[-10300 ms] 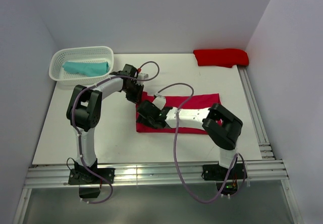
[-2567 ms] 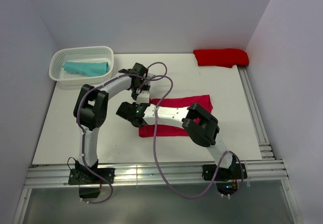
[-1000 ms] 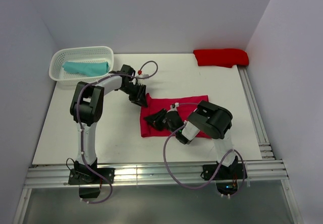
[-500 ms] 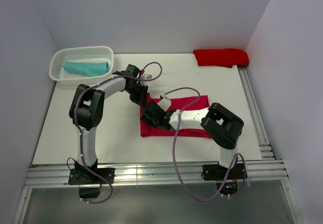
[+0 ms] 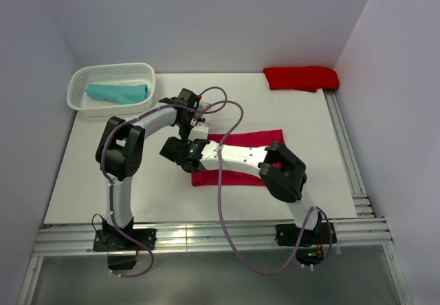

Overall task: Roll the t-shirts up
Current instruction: Roll the tshirt

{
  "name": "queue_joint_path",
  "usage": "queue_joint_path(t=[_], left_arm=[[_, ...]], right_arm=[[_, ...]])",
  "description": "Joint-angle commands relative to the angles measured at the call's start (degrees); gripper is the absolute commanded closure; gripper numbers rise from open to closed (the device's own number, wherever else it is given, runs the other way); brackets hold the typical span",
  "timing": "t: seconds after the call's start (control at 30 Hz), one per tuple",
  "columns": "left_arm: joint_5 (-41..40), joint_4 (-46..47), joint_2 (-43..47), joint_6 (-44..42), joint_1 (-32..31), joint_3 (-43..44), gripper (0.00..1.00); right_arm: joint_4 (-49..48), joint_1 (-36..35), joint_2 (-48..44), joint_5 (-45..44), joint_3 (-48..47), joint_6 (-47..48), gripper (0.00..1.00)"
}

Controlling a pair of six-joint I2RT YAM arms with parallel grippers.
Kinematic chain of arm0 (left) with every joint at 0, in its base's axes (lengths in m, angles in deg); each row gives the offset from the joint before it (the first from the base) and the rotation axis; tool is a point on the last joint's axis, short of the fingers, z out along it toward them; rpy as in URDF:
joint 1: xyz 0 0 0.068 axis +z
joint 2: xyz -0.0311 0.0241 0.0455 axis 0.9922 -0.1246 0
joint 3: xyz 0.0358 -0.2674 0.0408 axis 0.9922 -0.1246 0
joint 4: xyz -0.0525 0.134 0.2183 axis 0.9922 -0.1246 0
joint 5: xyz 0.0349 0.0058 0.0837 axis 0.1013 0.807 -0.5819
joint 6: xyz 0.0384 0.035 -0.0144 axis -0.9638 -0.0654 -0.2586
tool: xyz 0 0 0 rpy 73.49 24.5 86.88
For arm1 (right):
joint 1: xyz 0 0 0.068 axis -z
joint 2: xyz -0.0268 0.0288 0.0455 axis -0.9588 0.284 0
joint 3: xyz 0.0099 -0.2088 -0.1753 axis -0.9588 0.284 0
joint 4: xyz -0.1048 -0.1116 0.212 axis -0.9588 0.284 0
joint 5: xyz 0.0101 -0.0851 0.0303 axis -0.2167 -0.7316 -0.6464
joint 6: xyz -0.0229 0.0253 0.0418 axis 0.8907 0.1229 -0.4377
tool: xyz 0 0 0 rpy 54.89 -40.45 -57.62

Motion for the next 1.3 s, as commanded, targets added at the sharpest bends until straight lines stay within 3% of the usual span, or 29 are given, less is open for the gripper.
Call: queue_joint_path(t=[0.0,0.23,0.3,0.33,0.37,0.5,0.7,0.83,1.07,1.13,1.27], left_arm=[[-4.61,-2.05,-0.45,-1.09,-0.04,1.92,0.95],[-4.44,-3.63,-1.6,-1.26,-0.31,4.37,0.88],[-4.43,-3.81,-1.95,-1.35,-0.39,4.82,0.87],[-4.44,-3.9,-2.04,-1.44,-0.39,5.25,0.84],[-4.52,-4.07,-2.3,-1.44,-0.48,5.43,0.83],[-3.47,-4.95,-3.09,-1.79,-0.48,7.01,0.75],[0.39,-6.62,-2.13,-3.02,0.22,10.35,0.5],[5.14,-9.42,-1.16,-6.35,1.45,12.98,0.29],[15.51,-7.25,1.91,-8.38,5.13,7.9,0.21],[17.79,-6.02,2.35,-9.08,5.93,4.83,0.2],[22.62,-2.33,1.83,-9.27,8.47,0.26,0.2]], right_arm=[[6.09,-0.13,2.8,-4.13,-2.38,1.72,0.44],[7.4,-2.06,7.45,-3.07,-4.05,1.2,0.48],[8.63,-2.68,8.51,-2.9,-4.66,0.32,0.52],[9.77,-3.11,9.21,-2.81,-4.67,-0.56,0.63],[10.3,-3.29,9.56,-2.72,-4.67,-1.09,0.65],[6.72,-3.56,7.91,-0.62,0.31,-1.8,0.64],[-14.44,-1.19,-1.93,7.53,17.1,0.22,0.68],[-40.32,2.23,-9.92,17.19,31.6,-0.64,0.68],[-76.4,8.04,-9.69,30.4,50.68,-8.73,0.69],[-87.1,9.27,-6.7,32.25,52.89,-11.71,0.69],[-99.18,9.8,-1.52,34.54,55.62,-15.85,0.69]])
